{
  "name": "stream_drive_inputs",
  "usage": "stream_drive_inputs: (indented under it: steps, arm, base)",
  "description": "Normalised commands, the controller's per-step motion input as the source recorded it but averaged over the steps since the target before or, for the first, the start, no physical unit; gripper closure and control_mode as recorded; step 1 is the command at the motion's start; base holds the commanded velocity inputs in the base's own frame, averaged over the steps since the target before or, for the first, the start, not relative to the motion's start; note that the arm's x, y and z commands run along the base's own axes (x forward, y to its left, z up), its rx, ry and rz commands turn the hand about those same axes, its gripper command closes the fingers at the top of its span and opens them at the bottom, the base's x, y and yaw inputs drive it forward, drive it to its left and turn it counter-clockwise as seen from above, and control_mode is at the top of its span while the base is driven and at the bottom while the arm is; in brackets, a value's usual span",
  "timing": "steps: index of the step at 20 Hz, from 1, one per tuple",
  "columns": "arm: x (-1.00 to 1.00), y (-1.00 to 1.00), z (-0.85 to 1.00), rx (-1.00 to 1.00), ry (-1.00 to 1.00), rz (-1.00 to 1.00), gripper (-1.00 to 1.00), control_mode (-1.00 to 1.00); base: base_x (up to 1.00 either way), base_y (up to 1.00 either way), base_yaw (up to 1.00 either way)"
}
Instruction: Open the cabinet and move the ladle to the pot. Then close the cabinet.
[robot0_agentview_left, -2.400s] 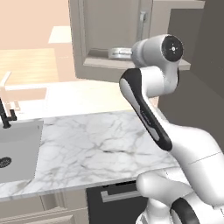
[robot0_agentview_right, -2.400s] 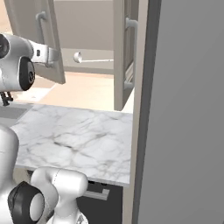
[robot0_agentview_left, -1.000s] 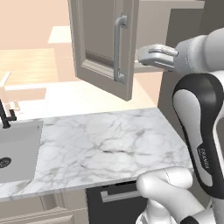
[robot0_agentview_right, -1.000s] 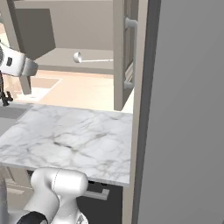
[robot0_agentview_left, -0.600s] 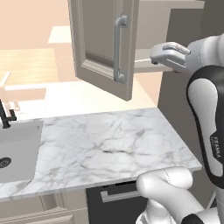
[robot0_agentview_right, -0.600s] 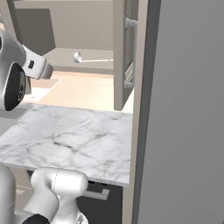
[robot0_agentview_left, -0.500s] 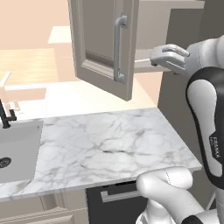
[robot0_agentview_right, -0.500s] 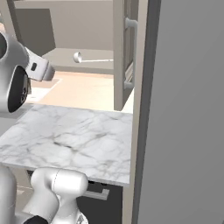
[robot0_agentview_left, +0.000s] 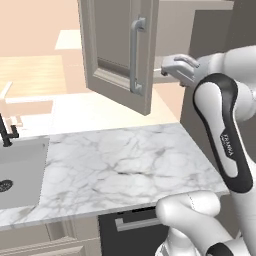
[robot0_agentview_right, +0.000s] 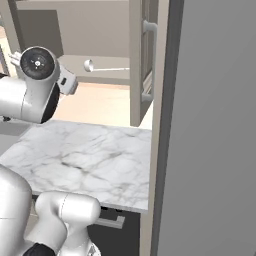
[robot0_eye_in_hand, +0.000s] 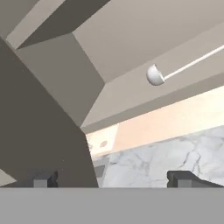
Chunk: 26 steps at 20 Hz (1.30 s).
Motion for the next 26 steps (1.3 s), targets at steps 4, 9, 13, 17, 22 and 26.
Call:
stream_drive_inputs:
  steps: [4, 9, 13, 17, 22, 26]
  arm:
    - [0.75, 0.12, -0.14, 0.1, 0.04, 0.08, -1.0, -1.0]
    - [0.72, 0.36, -0.11, 0.07, 0.08, 0.08, -1.0, -1.0]
    - [0.68, 0.39, -0.01, 0.07, 0.07, 0.09, -1.0, -1.0]
    - [0.25, 0.6, 0.0, 0.04, 0.03, 0.11, -1.0, -1.0]
    - [-0.05, 0.91, 0.0, 0.0, 0.0, 0.13, -1.0, -1.0]
    - [-0.36, 0.97, 0.0, 0.0, 0.0, 0.12, -1.0, -1.0]
  base:
    - [0.0, 0.0, 0.0]
    - [0.0, 0.0, 0.0]
    - [0.0, 0.0, 0.0]
    - [0.0, 0.0, 0.0]
    - [0.0, 0.0, 0.0]
    - [0.0, 0.0, 0.0]
